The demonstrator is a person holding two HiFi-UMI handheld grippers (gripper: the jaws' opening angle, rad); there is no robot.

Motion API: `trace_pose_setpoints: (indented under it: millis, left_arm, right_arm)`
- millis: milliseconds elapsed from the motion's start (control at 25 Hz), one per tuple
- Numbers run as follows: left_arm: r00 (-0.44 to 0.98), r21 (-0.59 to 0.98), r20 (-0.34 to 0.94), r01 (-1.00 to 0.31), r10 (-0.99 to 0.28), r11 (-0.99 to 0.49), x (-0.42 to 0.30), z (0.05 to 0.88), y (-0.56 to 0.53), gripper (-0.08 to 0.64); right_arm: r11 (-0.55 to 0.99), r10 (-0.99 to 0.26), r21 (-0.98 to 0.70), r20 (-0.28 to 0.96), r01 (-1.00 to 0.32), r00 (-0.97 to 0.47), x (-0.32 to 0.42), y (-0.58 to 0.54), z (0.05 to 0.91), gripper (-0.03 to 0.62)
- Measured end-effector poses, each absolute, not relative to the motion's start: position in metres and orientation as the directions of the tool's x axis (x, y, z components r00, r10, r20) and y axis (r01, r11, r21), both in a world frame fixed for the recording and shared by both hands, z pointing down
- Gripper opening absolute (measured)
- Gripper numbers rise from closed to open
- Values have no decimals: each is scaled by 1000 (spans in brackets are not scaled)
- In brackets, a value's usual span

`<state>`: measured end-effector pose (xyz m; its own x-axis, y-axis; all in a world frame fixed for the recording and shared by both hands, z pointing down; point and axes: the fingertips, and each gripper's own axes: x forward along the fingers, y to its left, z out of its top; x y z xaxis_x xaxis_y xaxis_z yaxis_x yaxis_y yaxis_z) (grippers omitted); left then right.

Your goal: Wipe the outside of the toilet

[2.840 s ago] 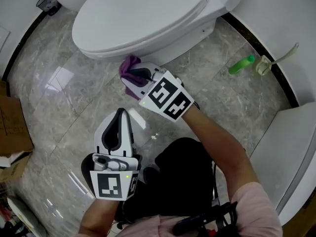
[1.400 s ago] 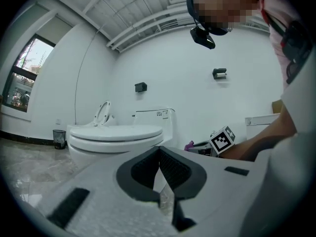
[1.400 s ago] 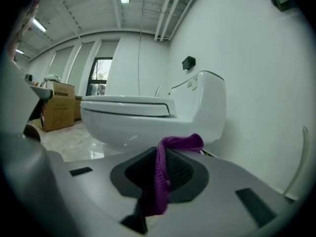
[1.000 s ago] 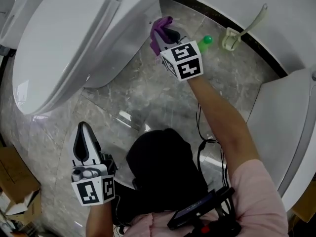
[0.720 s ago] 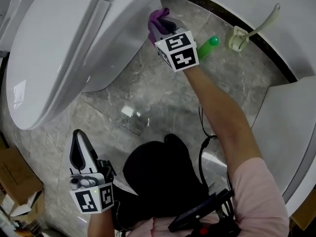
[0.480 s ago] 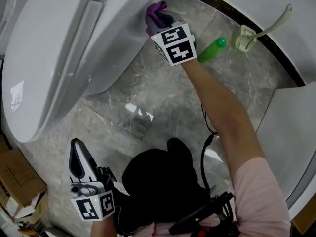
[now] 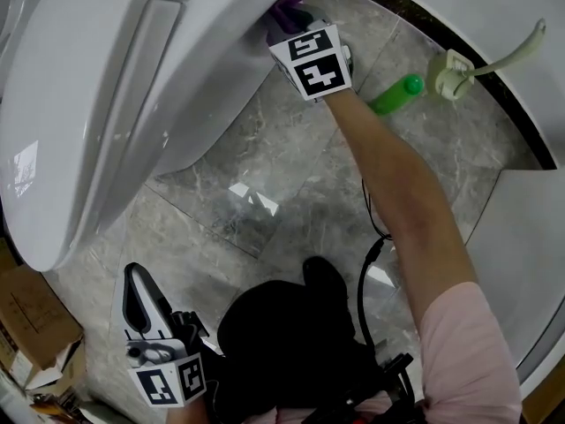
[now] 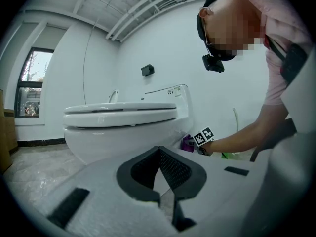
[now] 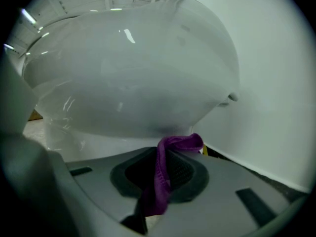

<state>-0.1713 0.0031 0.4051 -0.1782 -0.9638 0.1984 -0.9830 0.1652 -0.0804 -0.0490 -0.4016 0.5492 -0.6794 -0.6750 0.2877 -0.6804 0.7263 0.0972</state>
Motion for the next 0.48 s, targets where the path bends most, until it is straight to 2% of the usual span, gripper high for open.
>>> trace_pose_setpoints:
  millis: [480]
  left_arm:
    - [-203, -100, 210, -977, -956, 186, -167, 405, 5, 8]
  right_arm:
    - [734, -663, 85, 300, -673, -686, -60, -413, 563, 60]
